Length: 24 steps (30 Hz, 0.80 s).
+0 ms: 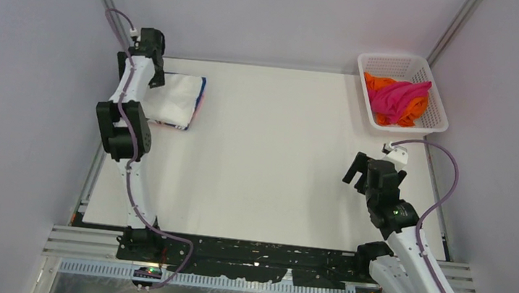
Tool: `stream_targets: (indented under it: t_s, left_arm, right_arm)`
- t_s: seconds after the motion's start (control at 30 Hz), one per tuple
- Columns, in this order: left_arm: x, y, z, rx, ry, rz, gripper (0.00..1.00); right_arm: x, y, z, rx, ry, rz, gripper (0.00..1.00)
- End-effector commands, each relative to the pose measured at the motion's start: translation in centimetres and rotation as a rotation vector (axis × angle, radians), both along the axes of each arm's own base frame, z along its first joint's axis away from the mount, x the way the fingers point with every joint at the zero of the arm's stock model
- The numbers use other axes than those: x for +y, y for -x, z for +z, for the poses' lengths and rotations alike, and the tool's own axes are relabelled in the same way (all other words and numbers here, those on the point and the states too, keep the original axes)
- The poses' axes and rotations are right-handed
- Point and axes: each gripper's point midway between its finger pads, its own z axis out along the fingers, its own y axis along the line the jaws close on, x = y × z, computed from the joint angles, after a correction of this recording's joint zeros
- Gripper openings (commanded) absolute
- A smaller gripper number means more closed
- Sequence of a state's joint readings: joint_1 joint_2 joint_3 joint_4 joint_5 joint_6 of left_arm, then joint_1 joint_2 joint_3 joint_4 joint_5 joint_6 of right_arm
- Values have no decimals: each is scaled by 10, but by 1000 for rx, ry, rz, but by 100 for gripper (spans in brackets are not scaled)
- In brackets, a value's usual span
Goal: Fold and stack the t-shirts
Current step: Put the neatly folded tshirt into the corner of the board with the left arm, then reset both arms
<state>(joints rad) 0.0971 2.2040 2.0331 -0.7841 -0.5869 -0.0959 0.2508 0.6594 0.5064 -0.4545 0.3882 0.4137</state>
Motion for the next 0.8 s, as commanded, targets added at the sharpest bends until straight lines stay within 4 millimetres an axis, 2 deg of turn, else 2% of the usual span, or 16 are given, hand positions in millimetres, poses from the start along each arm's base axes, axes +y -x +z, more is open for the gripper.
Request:
stream_targets:
  t_s: [0.0, 0.13, 0.27, 0.37, 0.47, 0.53, 0.6, 0.63, 0.73, 0.77]
  left_arm:
    - [3, -2, 38, -115, 67, 58, 100]
    - [-12, 0, 65, -210, 149, 37, 100]
    - [-42, 11, 96, -327, 282, -5, 100]
    - [-73, 29, 117, -408, 356, -51, 100]
    - [-123, 59, 127, -477, 409, -150, 100]
    - [-154, 85, 124, -517, 418, -215, 100]
    - [-183, 116, 104, -533, 459, -268, 100]
    - [-198, 134, 101, -556, 493, -305, 100]
    - [-226, 181, 56, -524, 566, -344, 100]
    - [-230, 200, 29, -484, 575, -344, 100]
  right_arm:
    - [-6, -4, 10, -32, 7, -37, 95]
    - [-7, -3, 11, -36, 6, -40, 95]
    - [-7, -3, 14, -50, 1, -43, 95]
    - [-5, -3, 17, -61, -11, -38, 95]
    - [-4, -3, 18, -68, -23, -35, 95]
    - [-2, -2, 19, -78, -35, -29, 95]
    - [0, -2, 21, -92, -45, -19, 95]
    - [1, -1, 23, -104, -51, -15, 95]
    - [3, 1, 22, -115, -67, -5, 95]
    - [3, 1, 24, -130, -75, -8, 95]
